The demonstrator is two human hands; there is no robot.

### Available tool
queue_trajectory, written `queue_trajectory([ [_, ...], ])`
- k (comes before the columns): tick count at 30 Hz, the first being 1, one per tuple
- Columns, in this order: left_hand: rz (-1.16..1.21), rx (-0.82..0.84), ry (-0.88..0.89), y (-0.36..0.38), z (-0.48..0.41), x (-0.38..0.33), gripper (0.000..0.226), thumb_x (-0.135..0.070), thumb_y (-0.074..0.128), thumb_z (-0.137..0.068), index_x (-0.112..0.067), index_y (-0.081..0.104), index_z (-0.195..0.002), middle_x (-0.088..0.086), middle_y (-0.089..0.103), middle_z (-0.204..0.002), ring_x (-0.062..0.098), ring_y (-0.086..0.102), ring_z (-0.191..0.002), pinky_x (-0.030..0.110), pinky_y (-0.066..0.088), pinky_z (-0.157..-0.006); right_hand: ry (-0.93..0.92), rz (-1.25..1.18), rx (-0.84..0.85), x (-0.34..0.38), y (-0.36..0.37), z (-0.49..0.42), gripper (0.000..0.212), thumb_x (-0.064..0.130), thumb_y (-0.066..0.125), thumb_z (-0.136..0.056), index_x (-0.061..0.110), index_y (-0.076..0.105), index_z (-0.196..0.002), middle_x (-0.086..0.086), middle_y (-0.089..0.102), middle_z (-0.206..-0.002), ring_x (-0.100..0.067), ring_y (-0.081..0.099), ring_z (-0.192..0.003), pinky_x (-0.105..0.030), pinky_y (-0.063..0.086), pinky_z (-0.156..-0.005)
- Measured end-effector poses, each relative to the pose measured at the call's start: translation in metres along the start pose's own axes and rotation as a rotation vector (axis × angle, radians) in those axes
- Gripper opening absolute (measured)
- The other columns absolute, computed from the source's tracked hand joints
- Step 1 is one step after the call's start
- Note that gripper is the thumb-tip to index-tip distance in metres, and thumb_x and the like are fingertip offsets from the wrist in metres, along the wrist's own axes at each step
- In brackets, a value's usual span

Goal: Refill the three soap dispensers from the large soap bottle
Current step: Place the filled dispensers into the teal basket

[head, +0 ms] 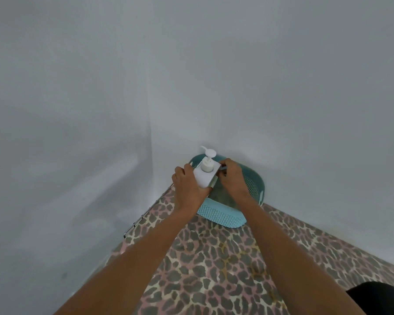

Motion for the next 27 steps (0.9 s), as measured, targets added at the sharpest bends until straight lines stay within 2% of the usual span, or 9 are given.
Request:
queue_trajectory([
  [3, 0.036, 0.002, -0.017, 0.002, 0.0, 0.0, 0.066, -0.026, 0.079, -0.067, -0.004, 0.041, -0.116, 0.014, 0.038, -0.117, 0.027, 0.04, -0.106, 0.03, 0.036, -0.082, -0.003, -0.005, 0.012, -0.001, 0.003, 0.0, 0.024, -0.004, 0.048, -0.087, -0.001, 0.052, -0.111, -0.018, 0.057, -0.113, -0.027, 0.054, -0.106, -0.033, 0.045, -0.092],
  [8, 0.088, -0.008, -0.018, 0.002, 0.001, 0.002, 0.068, -0.027, 0.08, -0.066, -0.005, 0.042, -0.118, 0.012, 0.031, -0.127, 0.03, 0.041, -0.111, 0.036, 0.041, -0.091, -0.012, -0.007, 0.044, -0.001, 0.005, 0.002, 0.032, -0.004, 0.049, -0.085, 0.001, 0.052, -0.117, -0.015, 0.06, -0.115, -0.022, 0.055, -0.102, -0.022, 0.04, -0.083],
  [11, 0.097, -0.009, -0.021, 0.003, 0.001, 0.003, 0.067, -0.026, 0.079, -0.067, -0.006, 0.042, -0.12, 0.012, 0.029, -0.13, 0.031, 0.041, -0.114, 0.036, 0.041, -0.092, -0.024, -0.003, 0.118, -0.001, 0.006, 0.006, 0.043, -0.004, 0.048, -0.085, 0.006, 0.048, -0.127, -0.012, 0.058, -0.122, -0.017, 0.054, -0.102, -0.016, 0.037, -0.083],
  [14, 0.096, 0.005, -0.023, 0.003, 0.002, 0.002, 0.067, -0.027, 0.077, -0.069, -0.007, 0.041, -0.121, 0.011, 0.029, -0.131, 0.032, 0.041, -0.116, 0.037, 0.041, -0.093, -0.039, 0.021, 0.17, 0.001, 0.006, 0.011, 0.053, -0.002, 0.049, -0.086, 0.007, 0.038, -0.136, -0.011, 0.046, -0.137, -0.015, 0.049, -0.112, -0.011, 0.031, -0.085],
  [16, 0.098, 0.017, -0.029, 0.002, 0.002, 0.002, 0.067, -0.028, 0.077, -0.07, -0.007, 0.04, -0.123, 0.011, 0.029, -0.132, 0.032, 0.04, -0.117, 0.038, 0.041, -0.095, -0.031, 0.034, 0.17, 0.0, 0.004, 0.013, 0.056, 0.0, 0.051, -0.086, 0.006, 0.033, -0.139, -0.011, 0.037, -0.144, -0.021, 0.042, -0.125, -0.015, 0.029, -0.093],
  [18, 0.093, 0.015, -0.036, -0.002, 0.003, 0.001, 0.067, -0.028, 0.076, -0.071, -0.007, 0.04, -0.124, 0.012, 0.029, -0.133, 0.032, 0.038, -0.119, 0.038, 0.041, -0.094, -0.002, 0.01, 0.131, 0.0, -0.002, 0.017, 0.054, 0.005, 0.052, -0.088, 0.006, 0.034, -0.139, -0.011, 0.037, -0.144, -0.024, 0.04, -0.128, -0.026, 0.031, -0.103],
  [20, 0.07, -0.001, -0.039, -0.008, 0.006, 0.0, 0.066, -0.028, 0.075, -0.072, -0.007, 0.04, -0.124, 0.013, 0.031, -0.133, 0.03, 0.035, -0.12, 0.037, 0.04, -0.094, 0.025, -0.029, 0.089, -0.001, -0.01, 0.023, 0.05, 0.008, 0.054, -0.088, 0.006, 0.038, -0.136, -0.011, 0.044, -0.138, -0.024, 0.045, -0.123, -0.032, 0.037, -0.103],
  [23, 0.04, -0.005, -0.022, -0.015, 0.013, -0.006, 0.064, -0.025, 0.074, -0.073, -0.007, 0.04, -0.125, 0.014, 0.034, -0.131, 0.03, 0.032, -0.121, 0.038, 0.038, -0.096, 0.017, -0.042, 0.021, 0.001, -0.027, 0.038, 0.041, 0.006, 0.055, -0.087, 0.006, 0.047, -0.128, -0.01, 0.053, -0.126, -0.018, 0.053, -0.106, -0.024, 0.041, -0.091],
  [27, 0.054, -0.006, 0.039, -0.021, 0.033, -0.028, 0.061, -0.02, 0.073, -0.073, -0.007, 0.042, -0.125, 0.016, 0.038, -0.13, 0.031, 0.032, -0.122, 0.037, 0.029, -0.101, 0.001, -0.056, -0.064, 0.007, -0.056, 0.068, 0.031, 0.003, 0.055, -0.086, 0.005, 0.054, -0.117, -0.011, 0.059, -0.111, -0.011, 0.052, -0.089, -0.015, 0.041, -0.078],
])
Point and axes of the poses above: each hand's wrist, its own z-axis away from the middle knuckle, its own y-axis out of the palm, x = y × z, the point moved 8 cm from there along -z, towards the middle knuckle
